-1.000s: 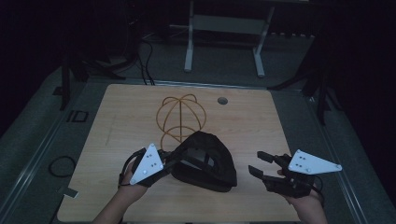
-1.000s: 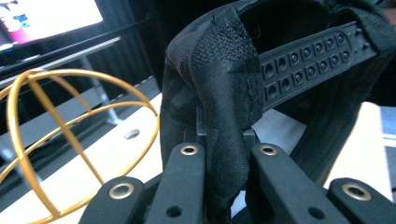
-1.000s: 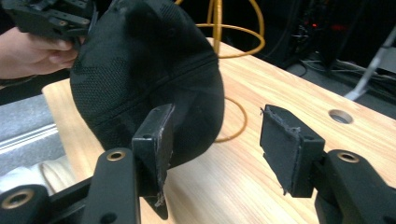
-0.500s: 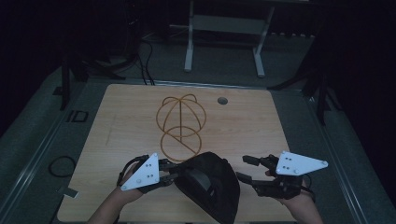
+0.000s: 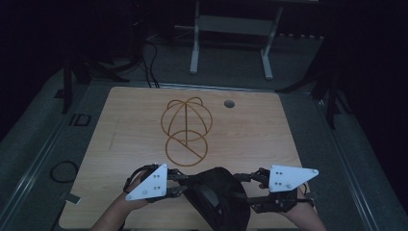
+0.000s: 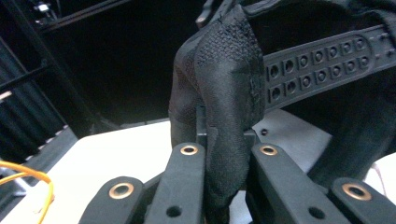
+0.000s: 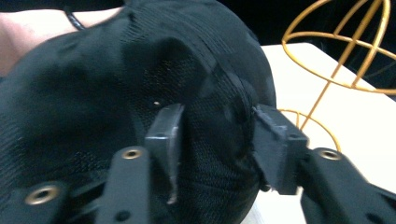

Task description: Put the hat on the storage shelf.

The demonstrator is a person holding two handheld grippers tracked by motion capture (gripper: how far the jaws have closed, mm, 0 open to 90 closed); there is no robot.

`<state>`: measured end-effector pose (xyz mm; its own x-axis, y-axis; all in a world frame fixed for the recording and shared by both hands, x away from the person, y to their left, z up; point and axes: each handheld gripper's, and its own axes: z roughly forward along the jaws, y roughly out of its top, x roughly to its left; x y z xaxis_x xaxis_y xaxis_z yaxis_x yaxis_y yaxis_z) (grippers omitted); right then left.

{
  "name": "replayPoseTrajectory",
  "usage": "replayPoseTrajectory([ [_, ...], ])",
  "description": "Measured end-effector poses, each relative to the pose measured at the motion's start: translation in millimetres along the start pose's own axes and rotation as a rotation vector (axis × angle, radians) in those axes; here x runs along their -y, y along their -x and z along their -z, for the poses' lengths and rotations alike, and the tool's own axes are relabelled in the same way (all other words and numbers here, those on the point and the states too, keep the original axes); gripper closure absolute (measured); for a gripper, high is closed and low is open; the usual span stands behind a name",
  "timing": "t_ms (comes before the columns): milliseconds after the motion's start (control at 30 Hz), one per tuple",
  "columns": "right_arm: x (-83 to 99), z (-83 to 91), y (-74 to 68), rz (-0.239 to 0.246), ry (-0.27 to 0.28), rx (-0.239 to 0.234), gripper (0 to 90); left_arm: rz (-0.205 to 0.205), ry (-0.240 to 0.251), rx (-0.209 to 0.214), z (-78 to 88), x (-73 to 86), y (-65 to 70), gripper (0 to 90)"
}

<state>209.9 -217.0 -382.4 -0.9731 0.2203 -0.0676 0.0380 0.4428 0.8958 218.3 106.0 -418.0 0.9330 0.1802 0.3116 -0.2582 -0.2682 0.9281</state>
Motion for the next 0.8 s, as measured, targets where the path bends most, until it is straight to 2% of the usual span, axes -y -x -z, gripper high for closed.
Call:
replayPoseTrajectory([
  [33, -0.4, -0.5, -0.2, 0.000, 0.000, -0.016, 69.0, 0.002, 0.004, -0.005, 0.0, 0.3, -0.4, 87.7],
  [67, -0.4, -0.5, -0.2, 0.000, 0.000, -0.016, 69.0, 0.011, 0.003, -0.009, -0.1, 0.3, -1.0, 87.7],
  [200, -0.3, -3.7, 0.3, -0.013, 0.006, -0.030, 87.5, 0.033, 0.010, -0.038, -0.4, -0.9, -3.4, 87.6],
  [233, -0.1, -4.4, 1.0, -0.029, 0.013, -0.033, 88.7, 0.037, 0.012, -0.037, -0.8, -1.0, -3.7, 87.6],
  [300, 0.1, -4.2, 1.1, -0.027, 0.016, -0.038, 88.8, 0.042, 0.000, -0.046, -1.4, -0.8, -3.9, 87.6],
  [433, 1.3, -0.5, 3.5, -0.063, 0.046, -0.017, 89.1, 0.068, -0.021, -0.057, -2.2, 0.2, -6.2, 87.2],
  [500, 1.4, 1.7, 5.4, -0.077, 0.056, -0.008, 89.1, 0.081, -0.036, -0.077, -3.9, -0.4, -7.0, 85.2],
  [567, 0.9, 3.7, 6.3, -0.090, 0.064, 0.001, 89.1, 0.092, -0.047, -0.106, -4.5, -1.0, -7.8, 81.3],
  [600, 0.4, 5.2, 7.0, -0.093, 0.072, 0.007, 89.1, 0.104, -0.062, -0.112, -4.9, -1.6, -8.5, 76.7],
  [667, -0.4, 8.5, 8.6, -0.101, 0.082, 0.014, 89.1, 0.109, -0.097, -0.153, -5.2, -2.5, -8.1, 66.3],
  [733, -0.8, 11.4, 10.3, -0.108, 0.093, 0.029, 89.1, 0.148, -0.107, -0.160, -4.5, -2.6, -9.9, 60.5],
  [800, -1.0, 14.7, 12.2, -0.113, 0.097, 0.056, 89.2, 0.181, -0.128, -0.178, -4.0, -2.8, -12.4, 50.7],
])
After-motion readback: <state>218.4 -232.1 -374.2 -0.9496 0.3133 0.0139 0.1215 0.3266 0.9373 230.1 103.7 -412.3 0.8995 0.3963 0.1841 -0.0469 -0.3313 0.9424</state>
